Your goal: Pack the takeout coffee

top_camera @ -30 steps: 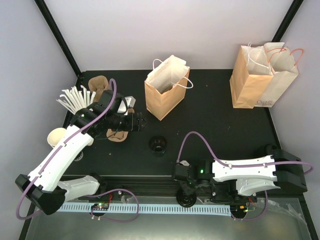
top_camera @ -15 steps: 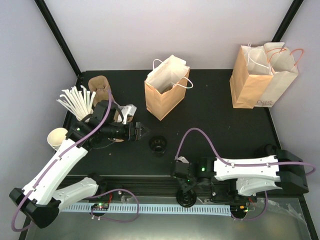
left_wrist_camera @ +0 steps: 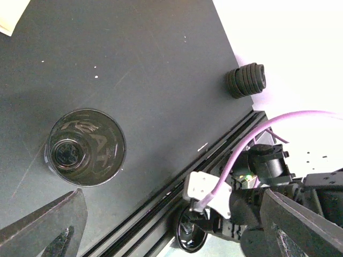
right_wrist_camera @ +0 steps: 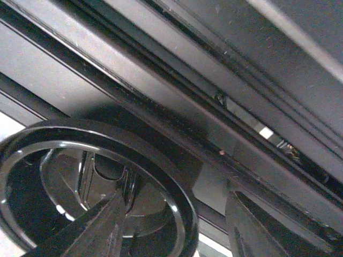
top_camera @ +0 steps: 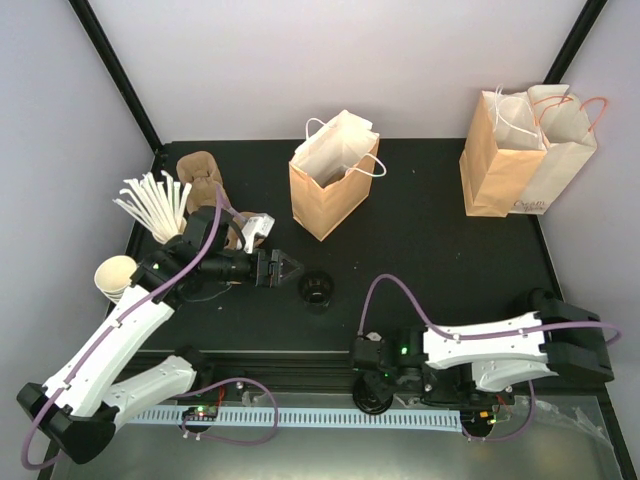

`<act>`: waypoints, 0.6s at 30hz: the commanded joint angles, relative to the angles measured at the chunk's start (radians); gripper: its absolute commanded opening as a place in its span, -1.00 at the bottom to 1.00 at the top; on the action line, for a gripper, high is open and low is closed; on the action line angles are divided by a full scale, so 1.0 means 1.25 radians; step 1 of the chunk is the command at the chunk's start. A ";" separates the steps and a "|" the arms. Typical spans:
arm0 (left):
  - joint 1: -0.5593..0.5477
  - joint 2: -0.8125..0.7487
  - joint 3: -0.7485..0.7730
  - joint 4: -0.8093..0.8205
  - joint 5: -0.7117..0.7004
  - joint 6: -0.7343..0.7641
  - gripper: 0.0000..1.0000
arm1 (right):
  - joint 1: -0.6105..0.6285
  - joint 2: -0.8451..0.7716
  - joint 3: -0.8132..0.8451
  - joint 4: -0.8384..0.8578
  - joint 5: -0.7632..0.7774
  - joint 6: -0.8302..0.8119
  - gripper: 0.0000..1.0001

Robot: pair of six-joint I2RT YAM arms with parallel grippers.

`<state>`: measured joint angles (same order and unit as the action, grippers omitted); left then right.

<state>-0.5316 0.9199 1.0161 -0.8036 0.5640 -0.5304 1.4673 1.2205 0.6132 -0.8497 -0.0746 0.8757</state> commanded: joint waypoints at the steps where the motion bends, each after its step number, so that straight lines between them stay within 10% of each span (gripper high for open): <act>1: 0.001 -0.027 0.002 0.025 0.001 0.017 0.82 | 0.040 0.069 0.023 0.025 -0.008 0.019 0.04; 9: 0.002 -0.029 -0.003 0.029 0.002 0.017 0.83 | 0.048 0.085 0.055 0.056 0.027 0.026 -0.48; 18: 0.001 -0.031 0.001 0.018 -0.003 0.025 0.83 | 0.041 0.065 0.127 0.018 0.158 0.038 -0.51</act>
<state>-0.5316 0.8902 1.0103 -0.7914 0.5629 -0.5159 1.5200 1.3239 0.7086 -0.8047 0.0006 0.9051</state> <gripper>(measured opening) 0.913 0.246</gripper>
